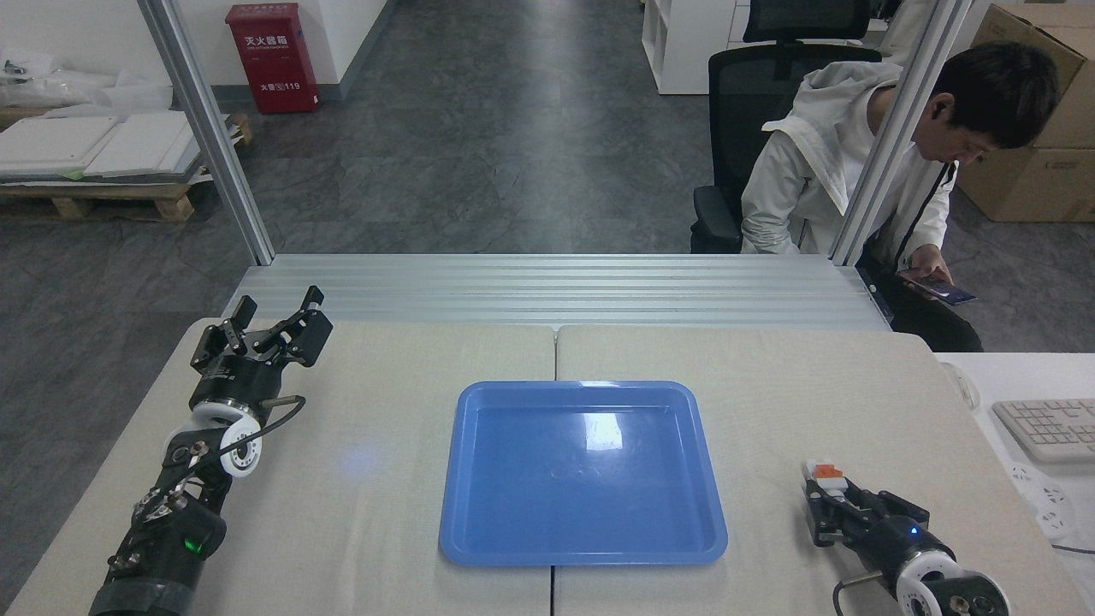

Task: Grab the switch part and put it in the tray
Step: 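Carry the switch part over the blue tray and lower it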

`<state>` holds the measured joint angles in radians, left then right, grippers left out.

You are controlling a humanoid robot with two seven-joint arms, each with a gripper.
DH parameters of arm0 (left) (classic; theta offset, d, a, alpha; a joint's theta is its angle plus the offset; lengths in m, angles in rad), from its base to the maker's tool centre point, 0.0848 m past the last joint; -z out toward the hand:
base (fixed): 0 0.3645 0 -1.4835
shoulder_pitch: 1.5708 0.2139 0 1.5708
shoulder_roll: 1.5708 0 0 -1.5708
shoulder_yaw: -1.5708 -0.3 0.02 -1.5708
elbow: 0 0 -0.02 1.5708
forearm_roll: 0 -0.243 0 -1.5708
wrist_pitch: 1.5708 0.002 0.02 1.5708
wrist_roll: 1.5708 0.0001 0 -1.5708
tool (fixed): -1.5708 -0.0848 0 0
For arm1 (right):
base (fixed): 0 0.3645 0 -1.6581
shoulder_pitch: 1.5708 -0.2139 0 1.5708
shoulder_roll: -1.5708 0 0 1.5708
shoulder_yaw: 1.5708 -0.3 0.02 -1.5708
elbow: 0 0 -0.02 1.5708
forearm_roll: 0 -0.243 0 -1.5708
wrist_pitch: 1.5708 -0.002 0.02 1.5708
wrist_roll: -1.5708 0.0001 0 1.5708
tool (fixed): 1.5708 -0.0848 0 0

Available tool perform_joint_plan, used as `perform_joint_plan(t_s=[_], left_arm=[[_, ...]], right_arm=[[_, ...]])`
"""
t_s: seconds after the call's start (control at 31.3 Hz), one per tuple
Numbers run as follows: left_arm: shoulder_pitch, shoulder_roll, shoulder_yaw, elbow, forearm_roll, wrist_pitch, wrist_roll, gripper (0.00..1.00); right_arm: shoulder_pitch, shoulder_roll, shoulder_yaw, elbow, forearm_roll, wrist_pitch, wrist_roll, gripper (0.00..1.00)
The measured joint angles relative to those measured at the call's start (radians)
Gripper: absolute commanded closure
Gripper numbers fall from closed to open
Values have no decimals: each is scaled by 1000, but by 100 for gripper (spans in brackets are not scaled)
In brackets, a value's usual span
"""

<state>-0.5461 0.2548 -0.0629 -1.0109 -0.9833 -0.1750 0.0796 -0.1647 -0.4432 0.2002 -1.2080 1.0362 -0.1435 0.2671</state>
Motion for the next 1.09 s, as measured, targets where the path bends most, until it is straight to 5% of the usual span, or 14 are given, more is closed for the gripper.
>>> perform_joint_plan(t_s=[0.35, 0.54, 0.77, 1.09], left_arm=[[0, 0, 0, 0, 0, 0, 0, 0], [0, 0, 0, 0, 0, 0, 0, 0], [0, 0, 0, 0, 0, 0, 1, 0], [0, 0, 0, 0, 0, 0, 1, 0]], right_arm=[[-13, 12, -48, -90, -13, -8, -33, 88], [-100, 157, -36, -231, 15, -11, -34, 89], [-165, 330, 170, -265, 145, 135, 82, 88], [-176, 360, 471, -253, 186, 472, 273, 87]])
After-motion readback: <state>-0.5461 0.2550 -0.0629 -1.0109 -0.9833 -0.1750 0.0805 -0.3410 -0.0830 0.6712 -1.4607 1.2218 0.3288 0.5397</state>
